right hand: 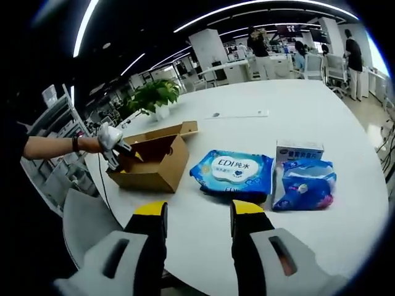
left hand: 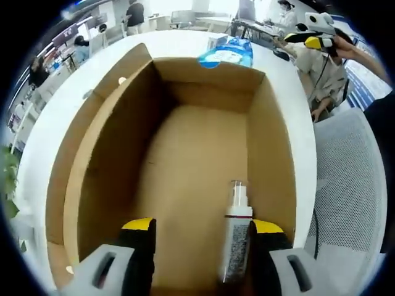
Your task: Operate the shoe box by opening the lid, removing the specified soft item, and placing it in the target area until the item is outside and the box remains undamaged.
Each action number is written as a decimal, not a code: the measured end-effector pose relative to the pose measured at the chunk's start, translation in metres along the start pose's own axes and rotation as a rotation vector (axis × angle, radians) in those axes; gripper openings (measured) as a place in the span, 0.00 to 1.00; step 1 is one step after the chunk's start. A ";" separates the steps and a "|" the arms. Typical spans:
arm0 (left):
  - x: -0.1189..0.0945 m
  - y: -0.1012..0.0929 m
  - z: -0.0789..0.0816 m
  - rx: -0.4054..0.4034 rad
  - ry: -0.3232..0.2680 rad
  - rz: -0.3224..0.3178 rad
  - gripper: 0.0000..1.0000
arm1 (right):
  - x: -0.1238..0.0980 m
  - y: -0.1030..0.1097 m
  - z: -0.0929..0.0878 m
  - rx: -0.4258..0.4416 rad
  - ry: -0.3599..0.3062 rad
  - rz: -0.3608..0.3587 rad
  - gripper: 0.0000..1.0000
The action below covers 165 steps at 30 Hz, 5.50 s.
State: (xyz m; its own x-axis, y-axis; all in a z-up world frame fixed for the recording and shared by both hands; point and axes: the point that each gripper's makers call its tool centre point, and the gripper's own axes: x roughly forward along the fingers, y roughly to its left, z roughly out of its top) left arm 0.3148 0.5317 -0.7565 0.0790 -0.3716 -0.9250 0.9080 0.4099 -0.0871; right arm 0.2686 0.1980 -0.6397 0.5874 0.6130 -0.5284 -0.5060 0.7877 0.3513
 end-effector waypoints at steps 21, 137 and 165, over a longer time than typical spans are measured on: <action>-0.006 -0.003 -0.011 0.063 0.023 0.009 0.59 | 0.001 0.011 -0.015 0.029 0.010 0.006 0.38; -0.069 -0.196 0.168 0.401 -0.446 -0.371 0.20 | 0.028 0.160 -0.004 -0.475 0.130 0.478 0.18; -0.097 -0.117 0.144 -0.144 -0.736 -0.177 0.27 | 0.020 0.117 -0.008 -0.393 0.160 0.391 0.18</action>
State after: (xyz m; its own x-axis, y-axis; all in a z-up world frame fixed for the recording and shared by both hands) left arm 0.2605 0.4000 -0.6035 0.2367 -0.8793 -0.4132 0.8742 0.3783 -0.3044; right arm 0.2164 0.3020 -0.6151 0.2221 0.8132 -0.5379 -0.8811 0.4036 0.2464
